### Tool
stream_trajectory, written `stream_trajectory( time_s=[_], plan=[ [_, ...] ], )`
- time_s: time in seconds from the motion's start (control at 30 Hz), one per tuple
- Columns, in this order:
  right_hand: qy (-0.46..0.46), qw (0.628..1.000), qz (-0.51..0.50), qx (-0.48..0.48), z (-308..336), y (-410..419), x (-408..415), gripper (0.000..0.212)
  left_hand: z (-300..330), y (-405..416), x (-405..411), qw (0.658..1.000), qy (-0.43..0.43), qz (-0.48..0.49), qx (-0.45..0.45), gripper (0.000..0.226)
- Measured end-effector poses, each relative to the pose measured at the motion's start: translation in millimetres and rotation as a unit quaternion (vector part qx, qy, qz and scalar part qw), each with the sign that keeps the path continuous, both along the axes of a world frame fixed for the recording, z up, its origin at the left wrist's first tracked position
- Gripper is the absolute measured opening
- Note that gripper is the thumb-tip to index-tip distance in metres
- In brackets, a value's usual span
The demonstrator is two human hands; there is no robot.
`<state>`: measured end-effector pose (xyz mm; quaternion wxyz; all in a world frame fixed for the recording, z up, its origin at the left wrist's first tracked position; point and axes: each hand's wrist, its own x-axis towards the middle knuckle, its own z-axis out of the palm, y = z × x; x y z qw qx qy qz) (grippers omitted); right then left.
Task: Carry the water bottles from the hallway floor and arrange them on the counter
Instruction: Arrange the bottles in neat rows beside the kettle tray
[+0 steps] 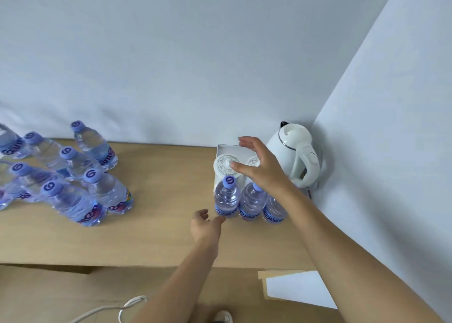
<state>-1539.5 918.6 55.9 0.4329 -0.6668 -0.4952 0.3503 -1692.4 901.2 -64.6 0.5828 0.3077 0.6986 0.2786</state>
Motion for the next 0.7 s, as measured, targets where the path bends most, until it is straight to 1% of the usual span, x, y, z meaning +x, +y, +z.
stream_trajectory(
  time_s=[0.2, 0.33, 0.47, 0.6, 0.7],
  plan=[
    [0.007, 0.996, 0.085, -0.002, 4, 45, -75, 0.053, 13, 33, -67, 0.995, -0.016, 0.083, 0.049, 0.051],
    [-0.008, 0.989, 0.143, -0.018, -4, 77, -135, 0.054, 19, 48, -118, 0.988, 0.005, 0.133, 0.077, 0.052],
    [-0.022, 0.978, 0.205, -0.036, -17, 102, -192, 0.056, 19, 58, -168, 0.982, 0.022, 0.169, 0.085, 0.051],
    [-0.032, 0.965, 0.253, -0.065, -31, 123, -234, 0.058, 18, 70, -207, 0.979, 0.033, 0.178, 0.091, 0.050],
    [-0.038, 0.960, 0.269, -0.073, -42, 136, -255, 0.058, 15, 77, -224, 0.982, 0.035, 0.153, 0.108, 0.050]
  ],
)
